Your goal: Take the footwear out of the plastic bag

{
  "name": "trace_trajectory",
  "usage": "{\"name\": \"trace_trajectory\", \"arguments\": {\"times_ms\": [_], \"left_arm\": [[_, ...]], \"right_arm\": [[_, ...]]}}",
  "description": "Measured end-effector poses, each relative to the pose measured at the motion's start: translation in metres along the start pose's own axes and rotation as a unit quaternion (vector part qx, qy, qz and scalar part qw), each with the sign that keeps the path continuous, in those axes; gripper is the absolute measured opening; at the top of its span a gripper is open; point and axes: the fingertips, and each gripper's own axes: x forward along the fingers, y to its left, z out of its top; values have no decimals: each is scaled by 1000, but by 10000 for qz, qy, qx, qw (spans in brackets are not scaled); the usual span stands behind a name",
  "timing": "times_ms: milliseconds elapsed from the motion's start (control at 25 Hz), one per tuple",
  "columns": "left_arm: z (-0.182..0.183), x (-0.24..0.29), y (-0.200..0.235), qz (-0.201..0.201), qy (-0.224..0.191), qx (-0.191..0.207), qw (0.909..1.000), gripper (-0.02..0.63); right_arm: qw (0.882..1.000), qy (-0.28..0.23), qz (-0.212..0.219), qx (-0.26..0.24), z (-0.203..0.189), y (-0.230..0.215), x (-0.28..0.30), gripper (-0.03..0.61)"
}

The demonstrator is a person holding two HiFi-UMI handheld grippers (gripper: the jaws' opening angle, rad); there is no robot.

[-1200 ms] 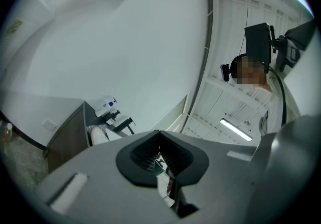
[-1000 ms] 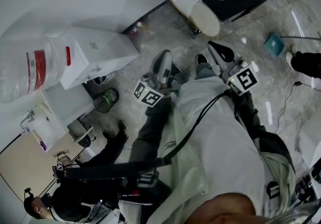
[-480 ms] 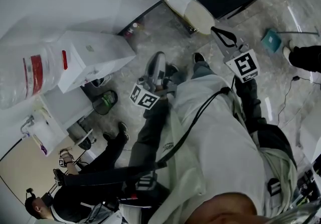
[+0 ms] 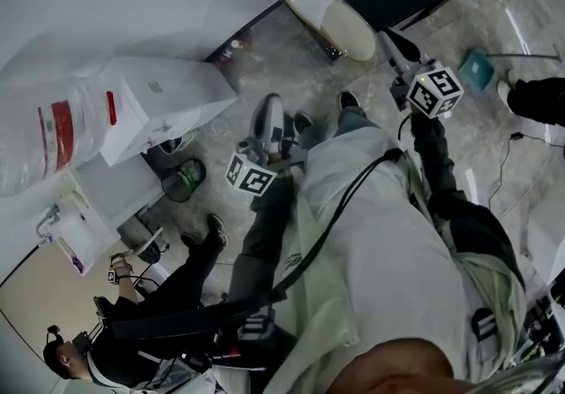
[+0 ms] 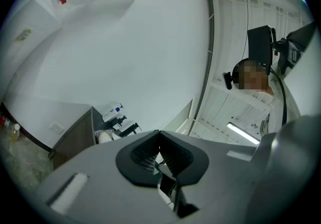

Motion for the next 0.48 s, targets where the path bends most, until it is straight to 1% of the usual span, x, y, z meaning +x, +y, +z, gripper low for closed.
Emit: {"name": "trace_trajectory", "arguments": {"times_ms": [80,160,280,360,480], "left_arm": [[3,-2,2,74,-74,-1,9999,-17],[6,-3,4,126,-146,-1,9998,-17],[8,-4,6,181,-223,26,9996,-17],[10,-4,7,239,-284,55,9993,-16],[11,-4,10,325,-351,45,9988,-17]], "right_arm": [[9993,105,-260,238,-16,-17,1,54],[9970,328,-486,497,-36,-33,5,163],[9918,743,-626,836,-72,-48,13,226],[9874,965,-670,1063,-92,-55,19,246],[9778,1111,-725,1624,-113,-67,29,253]]}}
